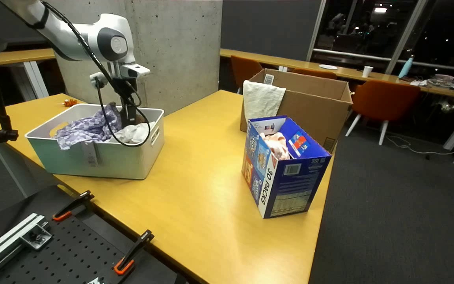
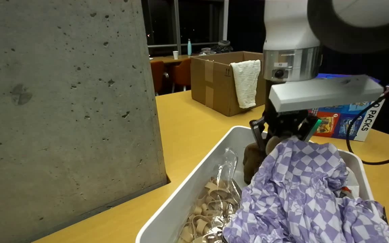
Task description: Remove the toy moose and checked cloth from the white basket, put them on the table and then put them inside the blue box
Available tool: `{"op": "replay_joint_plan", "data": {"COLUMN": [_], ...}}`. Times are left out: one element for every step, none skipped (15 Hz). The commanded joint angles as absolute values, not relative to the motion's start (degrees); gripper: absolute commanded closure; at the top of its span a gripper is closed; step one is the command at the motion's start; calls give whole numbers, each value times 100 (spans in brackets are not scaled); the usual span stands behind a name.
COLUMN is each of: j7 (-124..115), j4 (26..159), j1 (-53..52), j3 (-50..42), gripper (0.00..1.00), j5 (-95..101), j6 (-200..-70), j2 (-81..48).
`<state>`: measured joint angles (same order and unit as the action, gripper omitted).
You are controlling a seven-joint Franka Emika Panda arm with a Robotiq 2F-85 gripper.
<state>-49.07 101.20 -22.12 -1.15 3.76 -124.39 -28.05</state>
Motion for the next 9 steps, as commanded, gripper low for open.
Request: {"op": "replay_joint_plan", "data": {"j7": [-5252, -5363, -5492, -5596, -5734, -5885, -5991, -6090, -6124], "j4": [10749, 10963, 11214, 11430, 11700, 11987, 12223, 12472, 12637], "j1": [-2124, -2102, -2088, -2060, -2046, -2021, -1972, -1903, -1810], "j3": [-120, -104, -83, -56, -24, 12, 54, 89, 128], "gripper": [94, 94, 94, 94, 94, 94, 94, 94, 94], "j5": [810, 906, 999, 1093, 1184, 1269, 1342, 1414, 1473], "j6": [-12447, -12532, -12608, -12657, -12728, -12807, -12850, -12914, -12868], "j2": [-1993, -1786, -1536, -1326, -1065, -785, -546, -276, -29]}}
